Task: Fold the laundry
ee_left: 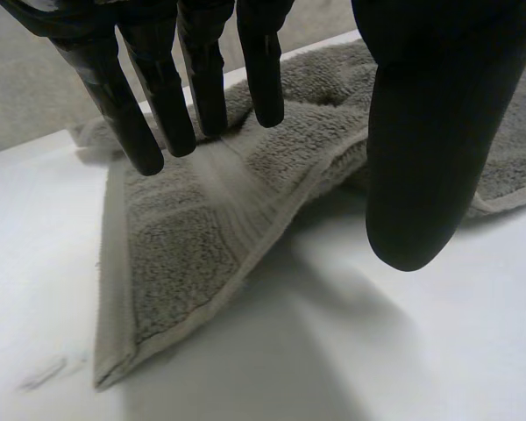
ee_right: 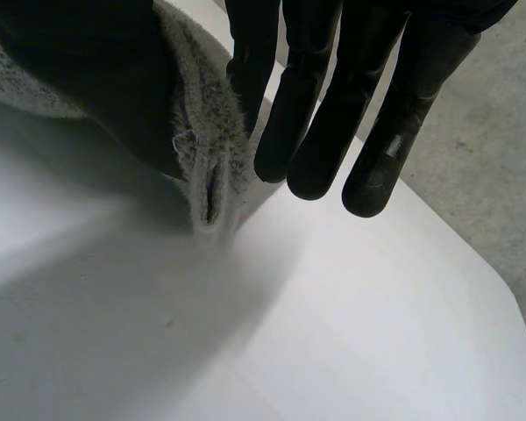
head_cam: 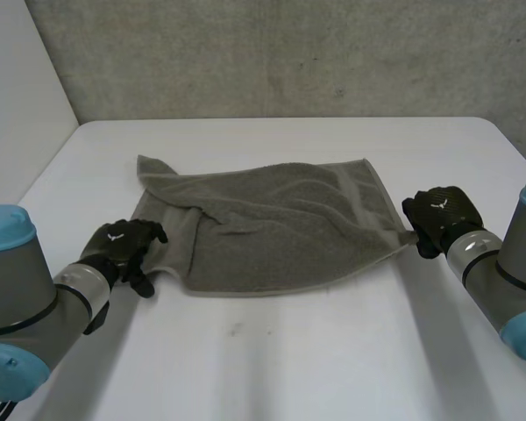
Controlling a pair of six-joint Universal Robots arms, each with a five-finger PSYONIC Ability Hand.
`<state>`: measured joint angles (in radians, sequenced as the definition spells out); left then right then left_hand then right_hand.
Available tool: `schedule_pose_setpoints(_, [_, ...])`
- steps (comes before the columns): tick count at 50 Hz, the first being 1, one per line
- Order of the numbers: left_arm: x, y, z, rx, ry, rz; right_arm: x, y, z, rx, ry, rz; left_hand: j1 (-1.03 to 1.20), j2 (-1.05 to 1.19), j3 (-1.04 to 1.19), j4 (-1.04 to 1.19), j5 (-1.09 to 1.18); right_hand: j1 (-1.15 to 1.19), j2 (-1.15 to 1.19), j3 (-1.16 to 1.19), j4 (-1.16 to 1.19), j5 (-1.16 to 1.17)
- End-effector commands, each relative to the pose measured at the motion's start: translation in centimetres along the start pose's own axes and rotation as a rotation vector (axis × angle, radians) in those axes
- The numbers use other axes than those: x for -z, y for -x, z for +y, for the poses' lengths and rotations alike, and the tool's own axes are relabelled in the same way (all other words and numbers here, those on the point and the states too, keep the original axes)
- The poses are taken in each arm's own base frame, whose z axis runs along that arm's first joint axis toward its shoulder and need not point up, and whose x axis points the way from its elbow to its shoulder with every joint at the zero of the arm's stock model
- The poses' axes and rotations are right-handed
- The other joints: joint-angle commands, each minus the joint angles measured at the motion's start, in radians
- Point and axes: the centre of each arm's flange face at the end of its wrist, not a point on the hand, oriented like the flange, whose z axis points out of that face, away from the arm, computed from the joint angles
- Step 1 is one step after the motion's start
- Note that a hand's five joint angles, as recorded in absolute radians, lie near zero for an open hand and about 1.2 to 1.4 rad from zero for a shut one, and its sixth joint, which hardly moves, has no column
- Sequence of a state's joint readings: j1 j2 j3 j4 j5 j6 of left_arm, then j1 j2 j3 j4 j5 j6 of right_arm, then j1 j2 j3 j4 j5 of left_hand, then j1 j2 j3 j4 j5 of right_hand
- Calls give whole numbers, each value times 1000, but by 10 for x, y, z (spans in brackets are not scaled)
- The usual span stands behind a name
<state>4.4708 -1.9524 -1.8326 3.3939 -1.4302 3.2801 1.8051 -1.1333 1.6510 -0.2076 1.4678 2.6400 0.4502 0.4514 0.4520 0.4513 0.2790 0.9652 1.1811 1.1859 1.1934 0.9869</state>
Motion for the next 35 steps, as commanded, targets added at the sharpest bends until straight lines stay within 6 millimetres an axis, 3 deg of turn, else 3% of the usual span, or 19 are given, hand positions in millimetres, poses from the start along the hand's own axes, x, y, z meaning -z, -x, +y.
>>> schedule_pose_setpoints(1, [-15,-2,5,-14,-38,16,0,4,2,4,5,-10,194,193,193,193,191,431,215,210,203,235])
schedule_pose_setpoints(6, [-29,-3,9,-28,-73,13,0,5,3,6,7,-12,283,281,281,282,279,431,215,210,203,235])
schedule_pose_setpoints(10, [-37,-2,10,-34,-96,10,0,4,2,9,7,-10,474,473,472,473,470,431,215,210,203,235])
schedule_pose_setpoints(12, [-42,-1,7,-52,-121,1,1,3,0,16,1,-5,903,902,901,902,900,431,215,210,203,235])
schedule_pose_setpoints(16, [-38,0,1,-85,-141,-9,2,-3,-8,26,-12,12,946,945,944,945,943,431,215,210,203,235])
schedule_pose_setpoints(18, [-33,0,-8,-115,-163,-15,6,-14,-25,63,-47,37,946,945,944,945,943,431,215,210,203,235])
schedule_pose_setpoints(19, [-23,1,-24,-149,-206,-26,6,-14,-25,63,-48,37,946,945,944,945,943,431,215,210,203,235])
schedule_pose_setpoints(20, [-12,2,-42,-181,-260,-42,14,-22,-41,99,-69,54,946,945,944,945,943,431,215,210,203,235])
schedule_pose_setpoints(21, [-12,2,-42,-181,-261,-42,14,-22,-41,99,-69,54,946,945,944,945,943,431,215,210,203,235])
schedule_pose_setpoints(23, [12,5,-83,-233,-382,-71,38,-40,-77,192,-104,84,946,945,944,945,943,431,215,210,203,235])
schedule_pose_setpoints(24, [12,5,-83,-233,-383,-72,39,-40,-77,193,-104,84,946,945,944,945,943,431,215,210,203,235])
schedule_pose_setpoints(26, [44,6,-123,-287,-478,-99,62,-57,-116,259,-140,115,946,945,944,945,943,431,215,210,203,235])
schedule_pose_setpoints(27, [44,6,-124,-287,-479,-99,63,-57,-116,260,-140,115,946,945,944,945,943,431,215,210,203,235])
schedule_pose_setpoints(28, [63,6,-145,-314,-512,-112,74,-65,-133,274,-158,130,946,945,944,945,943,431,215,210,203,235])
schedule_pose_setpoints(29, [63,6,-145,-314,-512,-112,74,-65,-134,274,-158,130,946,945,944,945,943,431,215,210,203,235])
schedule_pose_setpoints(31, [95,7,-173,-359,-502,-127,94,-80,-162,284,-188,156,946,945,944,945,943,431,215,210,203,235])
schedule_pose_setpoints(35, [109,7,-182,-389,-422,-113,113,-89,-182,291,-211,174,946,945,944,945,943,431,215,210,203,235])
